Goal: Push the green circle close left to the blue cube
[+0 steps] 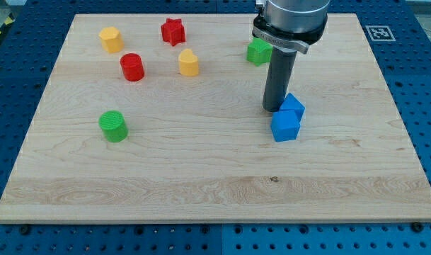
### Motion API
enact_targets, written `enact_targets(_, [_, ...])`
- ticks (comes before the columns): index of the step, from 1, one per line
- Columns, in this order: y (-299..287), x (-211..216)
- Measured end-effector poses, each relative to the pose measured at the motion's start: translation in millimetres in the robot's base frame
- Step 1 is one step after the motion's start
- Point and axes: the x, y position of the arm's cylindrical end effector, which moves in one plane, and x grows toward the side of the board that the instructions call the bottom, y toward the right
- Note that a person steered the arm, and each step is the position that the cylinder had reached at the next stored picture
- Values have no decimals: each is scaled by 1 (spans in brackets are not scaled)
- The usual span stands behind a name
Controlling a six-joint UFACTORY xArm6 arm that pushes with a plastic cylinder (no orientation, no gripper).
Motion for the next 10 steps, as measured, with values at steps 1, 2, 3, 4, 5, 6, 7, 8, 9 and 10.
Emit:
enact_targets(1, [-5,1])
enact_targets(2, [-26,13])
enact_targets(3, [-21,32])
enact_targets(4, [-8,36])
enact_targets(5, [-8,36])
enact_targets(6, [-38,35])
enact_targets(7, [-53,8])
enact_targets(8, [-53,-10])
enact_targets(9, [-53,-10])
enact_targets(10, [-53,-20])
